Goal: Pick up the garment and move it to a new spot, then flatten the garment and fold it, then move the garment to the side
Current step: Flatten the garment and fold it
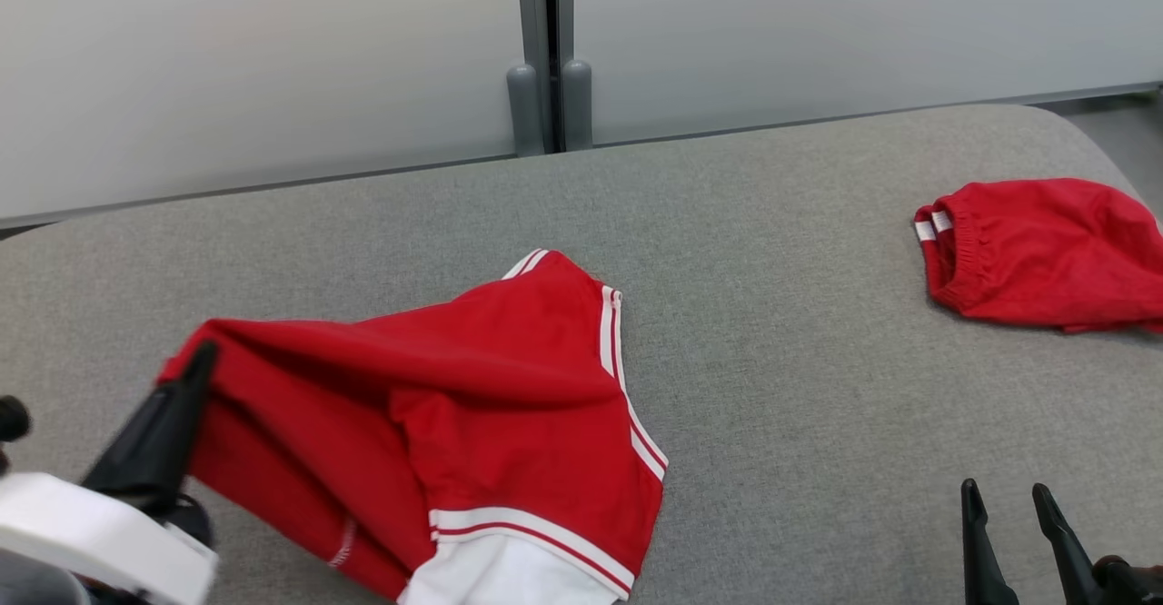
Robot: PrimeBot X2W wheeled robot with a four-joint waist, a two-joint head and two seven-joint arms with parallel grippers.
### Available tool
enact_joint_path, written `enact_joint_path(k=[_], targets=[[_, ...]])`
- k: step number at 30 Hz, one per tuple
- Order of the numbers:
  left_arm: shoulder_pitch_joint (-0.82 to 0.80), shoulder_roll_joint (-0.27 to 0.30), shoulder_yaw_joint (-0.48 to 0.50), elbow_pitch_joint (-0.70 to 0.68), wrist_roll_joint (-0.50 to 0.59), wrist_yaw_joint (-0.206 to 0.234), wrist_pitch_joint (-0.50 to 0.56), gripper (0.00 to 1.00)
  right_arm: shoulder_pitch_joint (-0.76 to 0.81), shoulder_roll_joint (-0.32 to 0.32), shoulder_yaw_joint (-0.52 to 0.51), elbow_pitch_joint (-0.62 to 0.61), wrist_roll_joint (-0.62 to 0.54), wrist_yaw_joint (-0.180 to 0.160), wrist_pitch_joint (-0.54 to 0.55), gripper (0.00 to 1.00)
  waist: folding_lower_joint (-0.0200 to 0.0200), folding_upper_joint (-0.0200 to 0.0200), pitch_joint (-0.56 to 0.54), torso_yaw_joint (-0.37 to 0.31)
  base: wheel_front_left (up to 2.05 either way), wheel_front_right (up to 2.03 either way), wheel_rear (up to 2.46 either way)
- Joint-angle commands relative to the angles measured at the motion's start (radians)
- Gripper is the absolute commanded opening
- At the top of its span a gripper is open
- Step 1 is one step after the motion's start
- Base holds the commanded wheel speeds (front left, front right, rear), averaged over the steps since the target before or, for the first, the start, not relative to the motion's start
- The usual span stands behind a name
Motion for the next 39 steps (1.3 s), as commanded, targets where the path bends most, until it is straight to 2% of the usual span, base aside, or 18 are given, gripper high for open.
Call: enact_joint_path(k=[1,5,7,8,9,11,15,18,22,24,27,29,30,33,37,39], targets=[[0.017,0.007,0.038,0.061,-0.049,-0.018,0.012,0.0,-0.014,-0.005,0.002,0.002,0.01,0.0,0.0,1.0,0.0,0.0,0.013,0.002,0.0,0.0,0.0],[0.0,0.012,0.072,0.282,-0.095,-0.067,0.017,0.0,-0.028,-0.006,0.011,0.009,0.013,0.0,0.0,1.0,0.0,0.0,0.035,-0.003,0.0,0.0,0.0],[-0.026,0.006,0.059,0.414,-0.065,-0.065,0.0,0.0,-0.036,-0.005,0.014,0.012,0.012,0.0,0.0,1.0,0.0,0.0,0.044,-0.007,0.0,0.0,0.0],[-0.035,-0.005,0.04,0.479,-0.048,-0.065,-0.008,0.3,-0.039,-0.005,0.014,0.013,0.011,0.0,0.0,1.0,0.0,0.0,0.046,-0.009,0.0,0.0,0.0],[-0.046,-0.021,0.023,0.536,-0.035,-0.069,-0.018,1.0,-0.042,-0.005,0.014,0.013,0.01,0.0,0.0,1.0,0.0,0.0,0.048,-0.011,0.0,0.0,0.0],[-0.07,-0.074,-0.004,0.655,-0.016,-0.083,-0.055,1.0,-0.039,-0.005,0.005,0.015,0.0,0.0,0.0,1.0,0.0,0.0,0.047,-0.011,0.0,0.0,0.0],[-0.031,-0.118,-0.019,0.696,-0.005,-0.086,-0.107,1.0,-0.024,-0.005,-0.008,0.015,-0.01,0.0,0.0,1.0,0.0,0.0,0.037,-0.001,0.0,0.0,0.0],[0.029,-0.124,-0.027,0.648,0.016,-0.049,-0.141,1.0,-0.022,-0.005,-0.015,0.012,-0.015,0.0,0.0,1.0,0.0,0.0,0.028,0.009,0.0,0.0,0.0],[0.106,-0.114,-0.044,0.507,0.052,0.019,-0.157,1.0,-0.013,-0.005,-0.017,0.005,-0.021,0.0,0.0,1.0,0.0,0.0,0.018,0.026,0.0,0.0,0.0],[0.116,-0.128,-0.076,0.416,0.067,0.028,-0.148,1.0,-0.014,-0.006,-0.019,0.0,-0.027,0.0,0.0,1.0,0.0,0.0,0.02,0.035,0.0,0.0,0.0],[0.07,-0.146,-0.165,0.332,0.099,0.017,-0.096,1.0,-0.023,-0.005,-0.011,-0.001,-0.034,0.0,0.0,1.0,0.0,0.0,0.025,0.044,0.0,0.0,0.0],[0.027,-0.161,-0.234,0.33,0.131,0.002,-0.05,1.0,-0.032,-0.006,-0.006,-0.001,-0.037,0.0,0.0,1.0,0.0,0.0,0.031,0.044,0.0,0.0,0.0],[0.027,-0.161,-0.234,0.33,0.131,0.002,-0.05,1.0,-0.032,-0.006,-0.006,-0.001,-0.037,0.0,0.0,1.0,0.0,0.0,0.031,0.044,0.0,0.0,0.0],[-0.035,-0.213,-0.321,0.387,0.147,-0.022,0.009,1.0,-0.049,-0.005,0.004,0.003,-0.041,0.0,0.0,1.0,0.0,0.0,0.04,0.034,0.0,0.0,0.0],[-0.085,-0.271,-0.367,0.516,0.144,-0.048,0.04,1.0,-0.058,-0.005,0.01,0.002,-0.037,0.0,0.0,1.0,0.0,0.0,0.052,0.01,0.0,0.0,0.0],[-0.092,-0.28,-0.375,0.574,0.142,-0.057,0.045,1.0,-0.052,-0.005,0.01,0.003,-0.034,0.0,0.0,1.0,0.0,0.0,0.055,0.0,0.0,0.0,0.0]])
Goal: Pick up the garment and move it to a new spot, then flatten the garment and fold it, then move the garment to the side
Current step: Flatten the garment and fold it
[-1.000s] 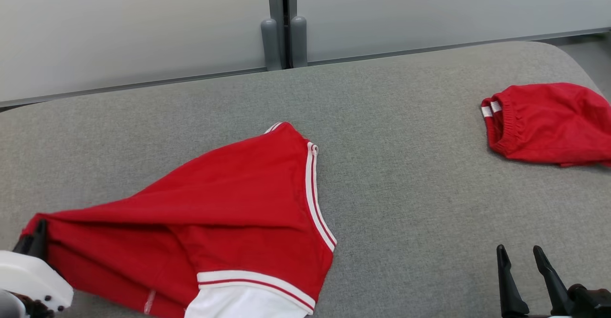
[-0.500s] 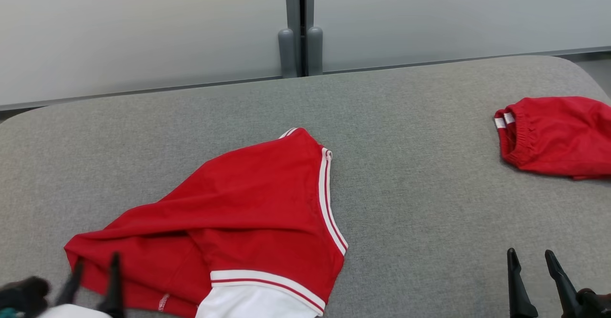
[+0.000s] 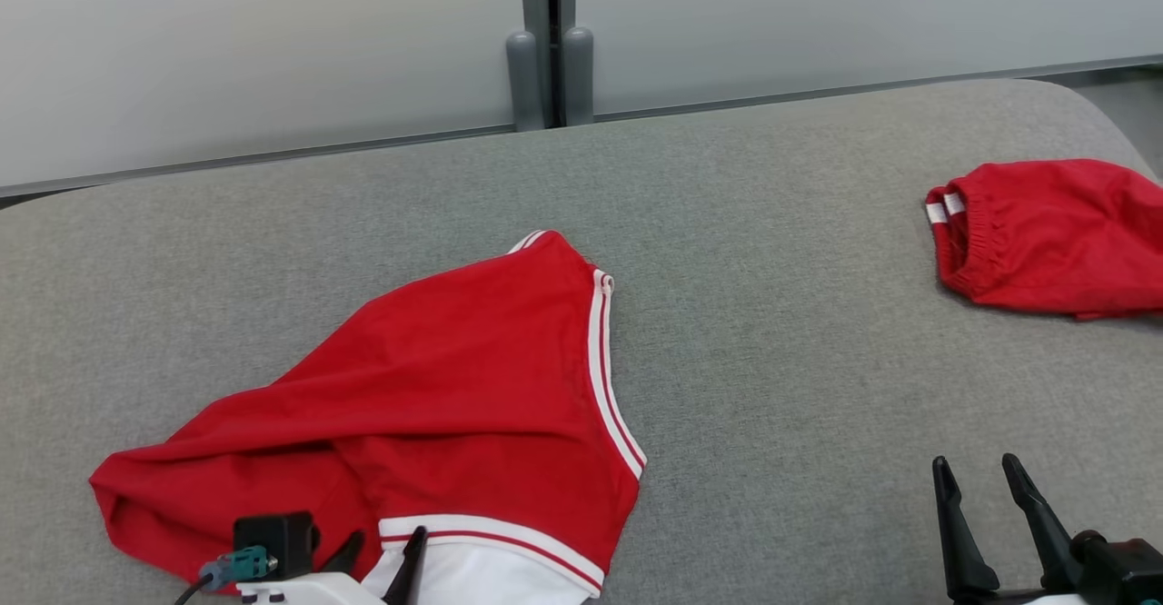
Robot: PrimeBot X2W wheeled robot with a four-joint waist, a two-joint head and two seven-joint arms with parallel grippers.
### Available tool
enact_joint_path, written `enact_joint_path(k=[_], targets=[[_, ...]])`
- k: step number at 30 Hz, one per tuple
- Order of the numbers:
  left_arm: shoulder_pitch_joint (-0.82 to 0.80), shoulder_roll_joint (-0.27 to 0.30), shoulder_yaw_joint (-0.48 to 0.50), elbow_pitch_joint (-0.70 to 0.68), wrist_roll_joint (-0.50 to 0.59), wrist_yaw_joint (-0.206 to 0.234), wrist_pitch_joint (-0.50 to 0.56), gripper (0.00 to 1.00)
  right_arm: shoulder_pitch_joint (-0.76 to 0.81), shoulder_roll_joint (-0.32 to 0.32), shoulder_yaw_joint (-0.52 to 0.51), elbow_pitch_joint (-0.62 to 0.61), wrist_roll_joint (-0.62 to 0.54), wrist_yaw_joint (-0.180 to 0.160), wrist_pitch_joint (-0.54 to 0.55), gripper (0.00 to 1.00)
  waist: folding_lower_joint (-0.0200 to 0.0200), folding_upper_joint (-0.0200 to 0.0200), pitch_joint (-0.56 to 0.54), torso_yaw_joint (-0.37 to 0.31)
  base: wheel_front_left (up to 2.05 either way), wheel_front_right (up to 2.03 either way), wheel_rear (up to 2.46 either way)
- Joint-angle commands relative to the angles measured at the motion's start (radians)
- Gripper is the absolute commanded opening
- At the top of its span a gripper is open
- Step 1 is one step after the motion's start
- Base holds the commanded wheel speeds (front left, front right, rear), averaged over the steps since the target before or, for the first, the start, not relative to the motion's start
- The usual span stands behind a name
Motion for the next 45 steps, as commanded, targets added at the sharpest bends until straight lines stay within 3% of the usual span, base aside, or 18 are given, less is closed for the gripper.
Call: enact_joint_path(k=[1,7,8,10,16,20,27,30,36,40,41,42,43,44,45], targets=[[-0.013,0.001,0.0,0.021,-0.005,-0.007,0.001,1.0,0.003,-0.005,-0.006,0.002,0.006,0.0,0.0,1.0,0.0,0.0,0.003,-0.009,0.0,0.0,0.0],[0.014,-0.001,-0.007,0.07,-0.021,-0.038,-0.005,1.0,0.012,-0.005,-0.006,0.004,0.008,0.0,0.0,1.0,0.0,0.0,0.004,-0.03,0.0,0.0,0.0],[0.017,-0.003,-0.011,0.066,-0.024,-0.046,-0.004,0.82,0.011,-0.005,-0.006,0.004,0.007,0.0,0.0,1.0,0.0,0.0,0.003,-0.033,0.0,0.0,0.0],[0.021,-0.005,-0.022,0.044,-0.029,-0.069,0.0,0.0,0.012,-0.005,-0.008,0.004,0.005,0.0,0.0,1.0,0.0,0.0,0.0,-0.038,0.0,0.0,0.0],[-0.024,-0.047,-0.044,-0.073,-0.036,-0.124,-0.004,0.0,0.011,-0.005,-0.007,0.002,-0.009,0.0,0.0,1.0,0.0,0.0,-0.005,-0.054,0.0,0.0,0.0],[-0.123,-0.146,-0.04,-0.099,-0.068,-0.169,-0.006,0.0,-0.012,-0.005,0.002,-0.001,-0.014,0.0,0.0,1.0,0.0,0.0,0.012,-0.074,0.0,0.0,0.0],[-0.43,-0.352,-0.051,0.107,-0.012,-0.228,-0.033,0.0,-0.069,-0.006,0.032,0.003,-0.01,0.0,0.0,1.0,0.0,0.0,0.068,-0.168,0.0,0.0,0.0],[-0.537,-0.408,-0.046,0.215,-0.007,-0.252,-0.055,0.0,-0.082,-0.005,0.036,0.006,0.0,0.0,0.0,1.0,0.0,0.0,0.093,-0.212,0.0,0.0,0.0],[-0.645,-0.452,-0.077,0.326,-0.062,-0.275,-0.095,0.0,-0.08,-0.005,0.029,0.008,0.016,0.0,0.0,1.0,0.0,0.0,0.13,-0.266,0.0,0.0,0.0],[-0.668,-0.453,-0.172,0.346,-0.223,-0.232,-0.169,0.0,-0.081,-0.005,0.031,0.011,0.025,0.0,0.0,1.0,0.0,0.0,0.144,-0.284,0.0,0.0,0.0],[-0.669,-0.452,-0.202,0.364,-0.253,-0.219,-0.189,0.08,-0.084,-0.005,0.034,0.012,0.028,0.0,0.0,1.0,0.0,0.0,0.146,-0.287,0.0,0.0,0.0],[-0.67,-0.452,-0.234,0.386,-0.279,-0.206,-0.204,0.37,-0.088,-0.005,0.039,0.015,0.032,0.0,0.0,1.0,0.0,0.0,0.148,-0.29,0.0,0.0,0.0],[-0.678,-0.453,-0.272,0.41,-0.285,-0.197,-0.215,0.89,-0.094,-0.005,0.046,0.017,0.036,0.0,0.0,1.0,0.0,0.0,0.15,-0.293,0.0,0.0,0.0],[-0.685,-0.454,-0.309,0.43,-0.293,-0.193,-0.221,1.0,-0.1,-0.005,0.052,0.018,0.041,0.0,0.0,1.0,0.0,0.0,0.151,-0.294,0.0,0.0,0.0],[-0.688,-0.455,-0.344,0.442,-0.304,-0.198,-0.223,1.0,-0.102,-0.005,0.051,0.018,0.044,0.0,0.0,1.0,0.0,0.0,0.151,-0.291,0.0,0.0,0.0]])
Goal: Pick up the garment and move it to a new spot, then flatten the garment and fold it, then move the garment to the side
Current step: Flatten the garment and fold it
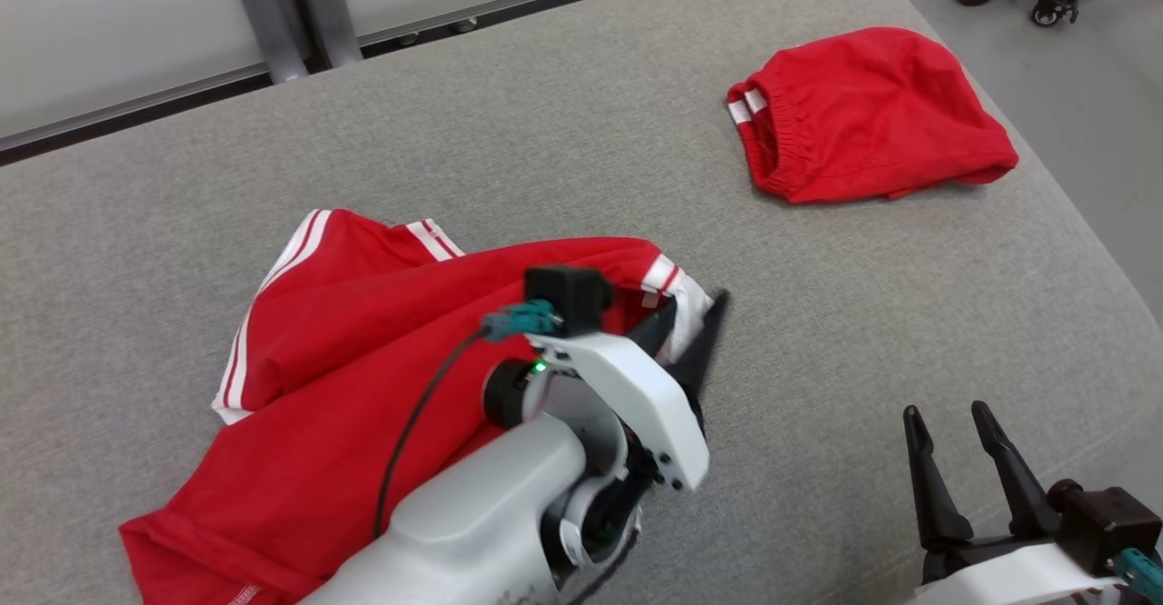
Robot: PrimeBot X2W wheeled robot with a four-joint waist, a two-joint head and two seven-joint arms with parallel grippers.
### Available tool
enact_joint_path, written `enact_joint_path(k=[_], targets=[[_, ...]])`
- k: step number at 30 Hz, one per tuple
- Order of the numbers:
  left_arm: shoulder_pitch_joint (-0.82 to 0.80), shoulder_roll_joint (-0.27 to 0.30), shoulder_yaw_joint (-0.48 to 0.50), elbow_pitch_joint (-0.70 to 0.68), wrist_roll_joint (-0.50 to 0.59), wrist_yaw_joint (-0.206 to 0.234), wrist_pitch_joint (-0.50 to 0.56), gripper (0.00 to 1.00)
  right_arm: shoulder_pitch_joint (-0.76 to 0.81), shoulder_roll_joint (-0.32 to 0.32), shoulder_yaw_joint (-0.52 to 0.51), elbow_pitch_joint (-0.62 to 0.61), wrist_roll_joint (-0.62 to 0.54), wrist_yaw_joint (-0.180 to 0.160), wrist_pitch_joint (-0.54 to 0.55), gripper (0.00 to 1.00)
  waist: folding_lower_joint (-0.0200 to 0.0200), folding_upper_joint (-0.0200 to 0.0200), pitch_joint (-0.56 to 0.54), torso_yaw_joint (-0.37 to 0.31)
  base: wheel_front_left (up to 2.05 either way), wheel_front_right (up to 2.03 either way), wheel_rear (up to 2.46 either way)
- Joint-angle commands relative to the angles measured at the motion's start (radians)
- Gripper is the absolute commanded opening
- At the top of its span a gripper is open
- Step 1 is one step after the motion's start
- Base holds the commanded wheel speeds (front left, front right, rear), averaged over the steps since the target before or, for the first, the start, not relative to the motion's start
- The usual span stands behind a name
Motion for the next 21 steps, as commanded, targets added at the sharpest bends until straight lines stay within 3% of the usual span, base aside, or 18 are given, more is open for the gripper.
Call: enact_joint_path(k=[1,7,10,15,21], targets=[[-0.023,0.003,-0.012,0.002,-0.002,-0.007,-0.002,1.0,-0.008,-0.005,-0.007,-0.001,0.004,0.0,0.0,1.0,0.0,0.0,-0.003,0.01,0.0,0.0,0.0],[-0.032,0.012,-0.157,-0.032,0.037,-0.068,0.029,1.0,0.031,-0.005,-0.041,0.001,-0.009,0.0,0.0,1.0,0.0,0.0,-0.05,0.085,0.0,0.0,0.0],[0.028,0.091,-0.174,-0.094,0.044,-0.069,0.032,1.0,0.05,-0.005,-0.053,-0.002,-0.016,0.0,0.0,1.0,0.0,0.0,-0.084,0.122,0.0,0.0,0.0],[0.157,0.273,-0.153,-0.226,0.07,0.058,-0.043,1.0,0.08,-0.005,-0.068,-0.007,-0.029,0.0,0.0,1.0,0.0,0.0,-0.135,0.182,0.0,0.0,0.0],[0.42,0.459,0.0,-0.4,-0.027,0.217,-0.116,1.0,0.119,-0.005,-0.084,-0.017,-0.04,0.0,0.0,1.0,0.0,0.0,-0.168,0.263,0.0,0.0,0.0]])
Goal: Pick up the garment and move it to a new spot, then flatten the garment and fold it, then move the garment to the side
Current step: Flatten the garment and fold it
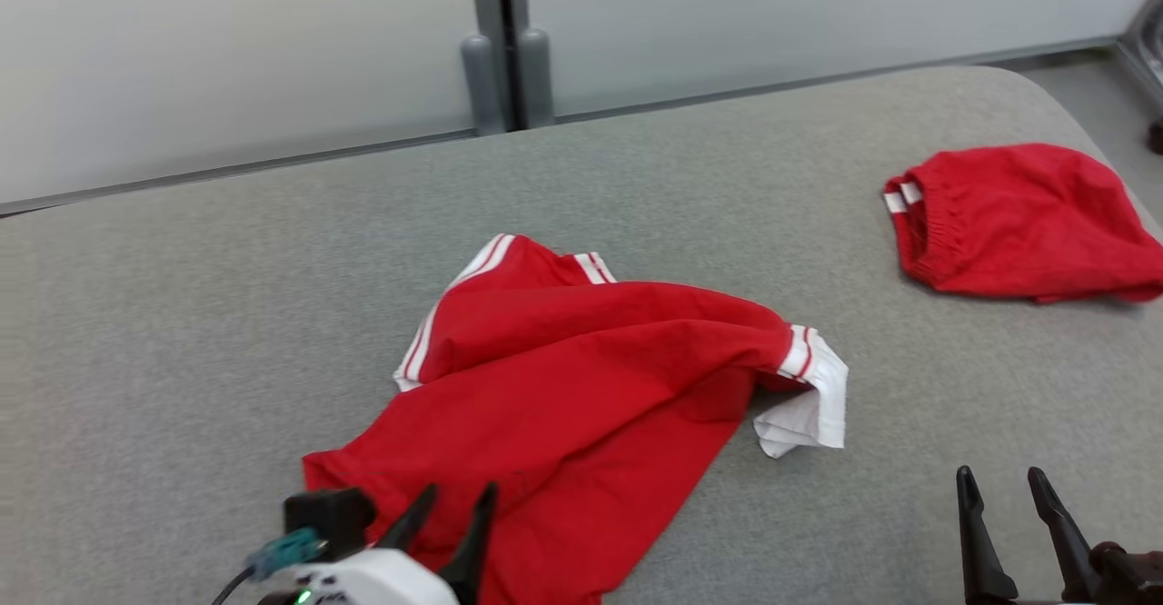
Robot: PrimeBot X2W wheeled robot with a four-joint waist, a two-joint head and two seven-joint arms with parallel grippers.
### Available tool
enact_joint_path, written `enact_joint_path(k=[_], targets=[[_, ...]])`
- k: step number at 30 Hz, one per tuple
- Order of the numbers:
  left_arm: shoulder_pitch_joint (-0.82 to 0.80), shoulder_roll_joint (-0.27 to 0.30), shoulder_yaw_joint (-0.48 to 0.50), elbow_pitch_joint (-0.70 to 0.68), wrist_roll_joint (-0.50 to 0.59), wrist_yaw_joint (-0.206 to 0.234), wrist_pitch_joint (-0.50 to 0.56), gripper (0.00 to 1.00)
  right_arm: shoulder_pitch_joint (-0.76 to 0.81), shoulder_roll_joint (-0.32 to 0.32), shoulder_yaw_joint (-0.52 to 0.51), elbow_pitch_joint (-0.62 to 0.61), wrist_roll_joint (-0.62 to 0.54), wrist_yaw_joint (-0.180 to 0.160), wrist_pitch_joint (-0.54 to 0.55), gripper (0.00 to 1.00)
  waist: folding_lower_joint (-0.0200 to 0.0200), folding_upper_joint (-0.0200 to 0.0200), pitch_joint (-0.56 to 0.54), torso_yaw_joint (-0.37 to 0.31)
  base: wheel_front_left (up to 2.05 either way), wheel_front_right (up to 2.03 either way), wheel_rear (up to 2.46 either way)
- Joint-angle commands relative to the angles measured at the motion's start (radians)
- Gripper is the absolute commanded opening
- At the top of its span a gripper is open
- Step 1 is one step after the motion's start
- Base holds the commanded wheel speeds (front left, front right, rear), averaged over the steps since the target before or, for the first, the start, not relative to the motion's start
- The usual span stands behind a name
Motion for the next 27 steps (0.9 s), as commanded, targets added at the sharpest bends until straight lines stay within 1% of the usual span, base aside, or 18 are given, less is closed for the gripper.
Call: enact_joint_path(k=[1,3,5,9,13,14,19,23,24,25,26,27], targets=[[0.055,0.022,0.036,-0.021,-0.012,0.032,-0.01,1.0,0.015,-0.005,-0.004,-0.005,-0.005,0.0,0.0,1.0,0.0,0.0,-0.021,0.045,0.0,0.0,0.0],[0.106,0.037,0.078,-0.032,-0.024,0.051,-0.014,1.0,0.016,-0.005,-0.004,-0.007,-0.008,0.0,0.0,1.0,0.0,0.0,-0.02,0.062,0.0,0.0,0.0],[0.134,0.04,0.092,-0.037,-0.027,0.054,-0.016,1.0,0.017,-0.005,-0.002,-0.007,-0.011,0.0,0.0,1.0,0.0,0.0,-0.017,0.077,0.0,0.0,0.0],[0.137,0.024,0.076,-0.011,-0.039,-0.004,-0.001,1.0,0.007,-0.005,0.005,-0.006,-0.018,0.0,0.0,1.0,0.0,0.0,-0.009,0.095,0.0,0.0,0.0],[0.095,-0.012,0.068,0.059,-0.04,-0.049,0.016,1.0,-0.007,-0.005,0.012,-0.002,-0.024,0.0,0.0,1.0,0.0,0.0,0.002,0.101,0.0,0.0,0.0],[0.095,-0.012,0.068,0.059,-0.04,-0.049,0.016,1.0,-0.007,-0.005,0.012,-0.002,-0.024,0.0,0.0,1.0,0.0,0.0,0.002,0.101,0.0,0.0,0.0],[0.055,-0.057,0.065,0.151,-0.052,-0.093,0.036,1.0,-0.013,-0.006,0.016,-0.003,-0.034,0.0,0.0,1.0,0.0,0.0,0.012,0.088,0.0,0.0,0.0],[0.034,-0.081,0.064,0.214,-0.054,-0.121,0.04,0.99,-0.012,-0.005,0.016,-0.001,-0.039,0.0,0.0,1.0,0.0,0.0,0.015,0.07,0.0,0.0,0.0],[0.029,-0.089,0.064,0.221,-0.054,-0.134,0.039,0.51,-0.013,-0.005,0.013,-0.002,-0.037,0.0,0.0,1.0,0.0,0.0,0.016,0.068,0.0,0.0,0.0],[0.027,-0.095,0.071,0.227,-0.058,-0.144,0.033,0.1,-0.012,-0.005,0.013,-0.002,-0.037,0.0,0.0,1.0,0.0,0.0,0.016,0.066,0.0,0.0,0.0],[0.023,-0.094,0.067,0.229,-0.05,-0.155,0.031,0.0,-0.01,-0.005,0.011,0.0,-0.035,0.0,0.0,1.0,0.0,0.0,0.014,0.063,0.0,0.0,0.0],[0.018,-0.095,0.065,0.225,-0.045,-0.163,0.031,0.0,-0.008,-0.005,0.011,0.002,-0.034,0.0,0.0,1.0,0.0,0.0,0.012,0.06,0.0,0.0,0.0]])
